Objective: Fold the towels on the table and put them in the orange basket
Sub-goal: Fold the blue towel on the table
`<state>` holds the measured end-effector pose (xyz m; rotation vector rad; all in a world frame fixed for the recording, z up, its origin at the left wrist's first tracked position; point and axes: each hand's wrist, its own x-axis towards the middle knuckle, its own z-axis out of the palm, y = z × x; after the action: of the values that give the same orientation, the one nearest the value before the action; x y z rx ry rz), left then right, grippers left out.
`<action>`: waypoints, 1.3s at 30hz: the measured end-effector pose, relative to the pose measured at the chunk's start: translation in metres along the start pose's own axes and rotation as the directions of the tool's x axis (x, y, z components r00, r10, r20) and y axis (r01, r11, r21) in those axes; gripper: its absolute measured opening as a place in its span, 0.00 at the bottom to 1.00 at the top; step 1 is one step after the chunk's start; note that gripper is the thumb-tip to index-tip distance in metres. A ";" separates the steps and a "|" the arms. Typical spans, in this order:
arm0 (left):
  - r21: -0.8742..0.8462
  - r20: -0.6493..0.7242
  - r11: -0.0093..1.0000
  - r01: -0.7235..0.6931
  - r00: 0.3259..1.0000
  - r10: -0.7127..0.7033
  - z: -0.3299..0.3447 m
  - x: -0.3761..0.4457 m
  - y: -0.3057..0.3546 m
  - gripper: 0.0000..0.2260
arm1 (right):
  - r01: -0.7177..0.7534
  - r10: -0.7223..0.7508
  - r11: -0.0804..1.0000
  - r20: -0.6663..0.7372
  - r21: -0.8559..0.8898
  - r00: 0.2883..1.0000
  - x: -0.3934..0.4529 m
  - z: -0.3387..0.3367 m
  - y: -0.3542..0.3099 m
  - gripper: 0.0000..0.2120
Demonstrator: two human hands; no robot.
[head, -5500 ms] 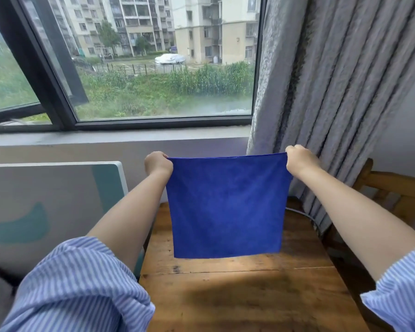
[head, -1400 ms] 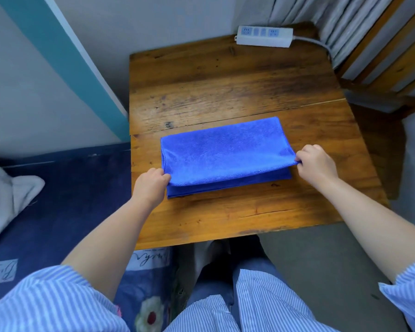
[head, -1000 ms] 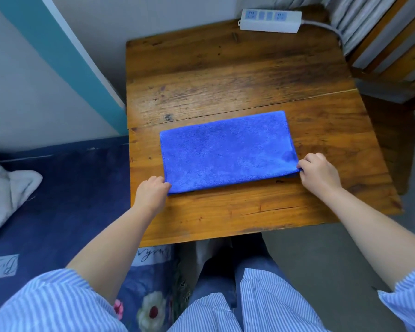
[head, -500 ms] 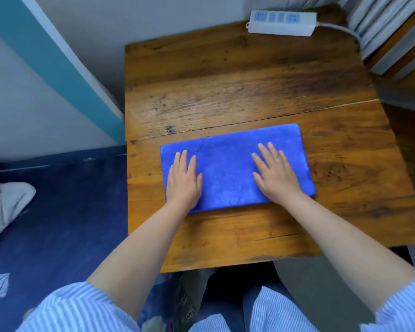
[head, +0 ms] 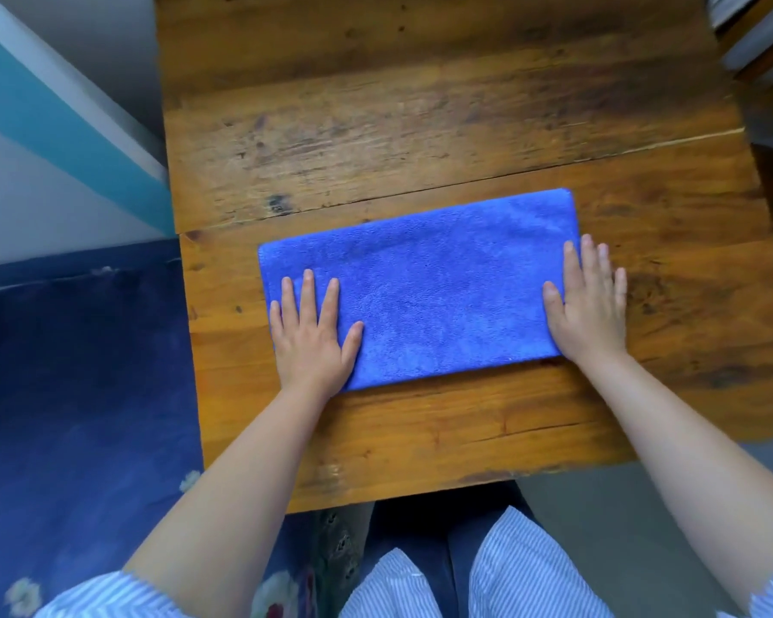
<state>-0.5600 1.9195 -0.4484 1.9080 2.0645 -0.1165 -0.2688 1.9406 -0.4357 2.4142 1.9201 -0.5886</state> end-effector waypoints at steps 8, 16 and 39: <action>-0.026 -0.029 0.996 -0.084 0.996 0.083 -0.012 0.010 0.029 0.27 | -0.294 0.303 0.950 -0.079 0.105 0.950 -0.034 -0.003 -0.018 0.29; 0.063 0.054 0.966 -0.252 0.967 0.248 -0.005 0.057 0.083 0.29 | -0.474 0.468 0.872 0.076 0.124 0.881 -0.034 -0.010 -0.025 0.28; -0.424 0.582 0.901 -0.096 0.733 0.352 -0.075 0.144 0.240 0.20 | -0.427 0.275 0.726 0.342 0.539 0.898 -0.007 -0.053 0.038 0.09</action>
<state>-0.3449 2.1021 -0.3813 1.5645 1.2660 -0.2693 -0.2189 1.9366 -0.3932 2.7619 1.2291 -1.5799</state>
